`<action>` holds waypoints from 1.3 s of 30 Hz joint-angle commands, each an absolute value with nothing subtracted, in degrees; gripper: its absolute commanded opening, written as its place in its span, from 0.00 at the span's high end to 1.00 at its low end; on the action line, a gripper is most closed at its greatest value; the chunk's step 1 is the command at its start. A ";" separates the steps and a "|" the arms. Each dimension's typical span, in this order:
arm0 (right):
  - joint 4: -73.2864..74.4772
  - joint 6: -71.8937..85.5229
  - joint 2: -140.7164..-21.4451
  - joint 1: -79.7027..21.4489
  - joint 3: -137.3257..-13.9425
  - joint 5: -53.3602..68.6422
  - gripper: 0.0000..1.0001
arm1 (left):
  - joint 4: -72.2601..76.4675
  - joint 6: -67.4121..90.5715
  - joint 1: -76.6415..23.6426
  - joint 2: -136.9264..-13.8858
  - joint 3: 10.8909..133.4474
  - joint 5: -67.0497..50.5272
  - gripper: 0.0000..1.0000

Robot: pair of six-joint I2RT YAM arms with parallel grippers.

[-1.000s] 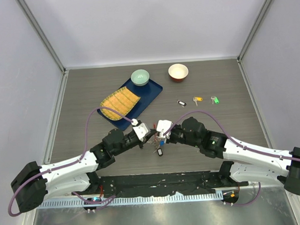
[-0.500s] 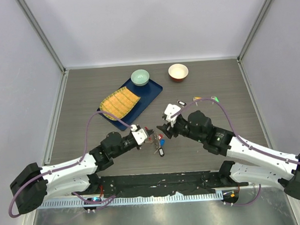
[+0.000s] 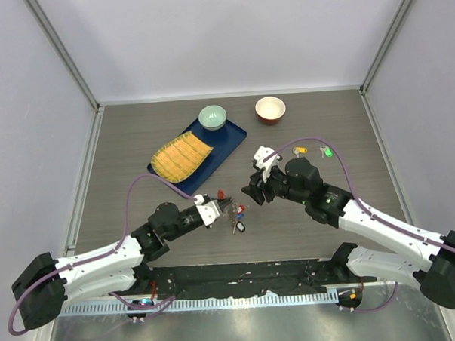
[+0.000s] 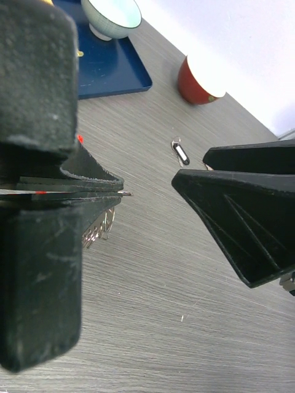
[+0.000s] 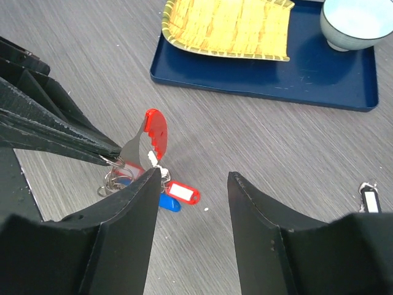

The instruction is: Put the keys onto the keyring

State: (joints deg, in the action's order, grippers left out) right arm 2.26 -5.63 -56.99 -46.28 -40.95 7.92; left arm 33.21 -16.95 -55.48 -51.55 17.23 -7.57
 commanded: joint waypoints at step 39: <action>-5.01 -5.71 -60.12 -47.46 -41.04 17.14 0.47 | 26.19 -3.43 -55.37 -52.82 28.56 -2.20 1.00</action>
